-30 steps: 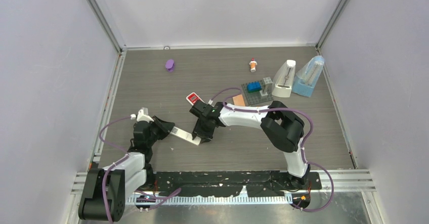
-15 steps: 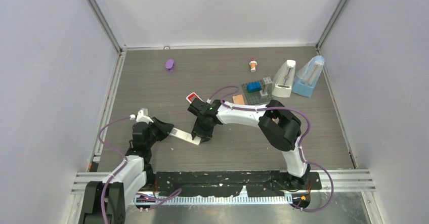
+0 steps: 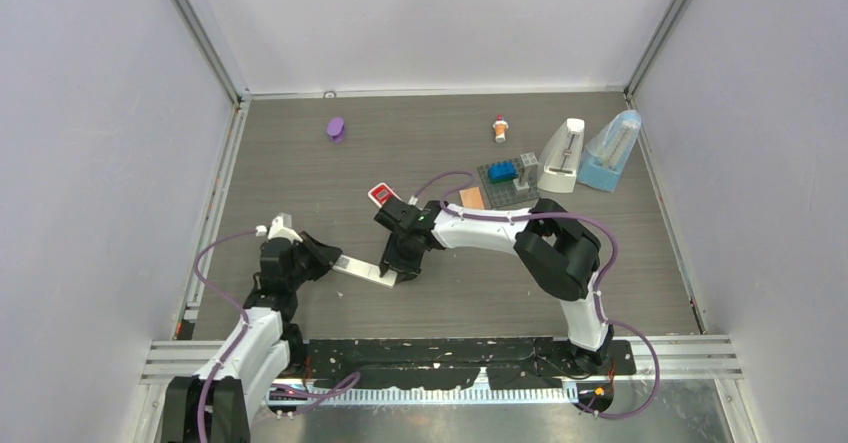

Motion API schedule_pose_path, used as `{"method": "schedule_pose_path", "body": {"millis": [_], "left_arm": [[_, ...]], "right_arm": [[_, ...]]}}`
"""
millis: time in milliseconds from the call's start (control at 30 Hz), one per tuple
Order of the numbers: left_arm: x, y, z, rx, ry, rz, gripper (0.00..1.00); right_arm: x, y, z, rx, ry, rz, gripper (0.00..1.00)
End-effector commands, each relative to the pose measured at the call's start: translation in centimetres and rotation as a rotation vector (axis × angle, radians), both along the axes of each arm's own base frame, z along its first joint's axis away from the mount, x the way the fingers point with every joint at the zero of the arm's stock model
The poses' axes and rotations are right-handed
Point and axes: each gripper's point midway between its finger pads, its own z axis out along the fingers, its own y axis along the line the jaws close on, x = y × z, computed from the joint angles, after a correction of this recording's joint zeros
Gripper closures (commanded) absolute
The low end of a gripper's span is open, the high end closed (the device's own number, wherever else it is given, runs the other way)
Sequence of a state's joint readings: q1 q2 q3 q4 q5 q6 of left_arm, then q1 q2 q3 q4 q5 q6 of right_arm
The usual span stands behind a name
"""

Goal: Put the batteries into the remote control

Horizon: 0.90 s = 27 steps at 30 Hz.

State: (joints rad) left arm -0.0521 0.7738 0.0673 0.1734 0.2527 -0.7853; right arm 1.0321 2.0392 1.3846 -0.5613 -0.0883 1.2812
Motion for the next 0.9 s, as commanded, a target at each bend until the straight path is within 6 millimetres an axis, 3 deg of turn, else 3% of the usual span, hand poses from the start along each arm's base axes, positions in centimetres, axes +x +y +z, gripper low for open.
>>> {"method": "schedule_pose_path", "body": {"millis": [0,200,367,533,867], "left_arm": [[-6.8,-7.5,1.0,-0.325,0.205,-0.388,0.88],[-7.2,-7.8,0.9,-0.37,0.256,-0.385,0.87],[-7.7,-8.4,1.5,-0.426,0.298,-0.402,0.86],[-9.3,-9.6,1.9,-0.507,0.335,-0.482,0.86],[-11.5,-10.7,1.6,-0.472,0.373,-0.568,0.86]], "right_arm": [[0.8,-2.4,-10.0,-0.171,-0.121,-0.045,0.81],[1.1,-3.3,-9.6,-0.172,-0.175,-0.02,0.8],[1.7,-4.0,-8.1,-0.175,-0.23,0.018,0.82],[1.8,-4.6,-7.1,-0.136,-0.255,0.06,0.82],[3.0,-6.0,-4.2,-0.138,-0.317,0.167,0.79]]}}
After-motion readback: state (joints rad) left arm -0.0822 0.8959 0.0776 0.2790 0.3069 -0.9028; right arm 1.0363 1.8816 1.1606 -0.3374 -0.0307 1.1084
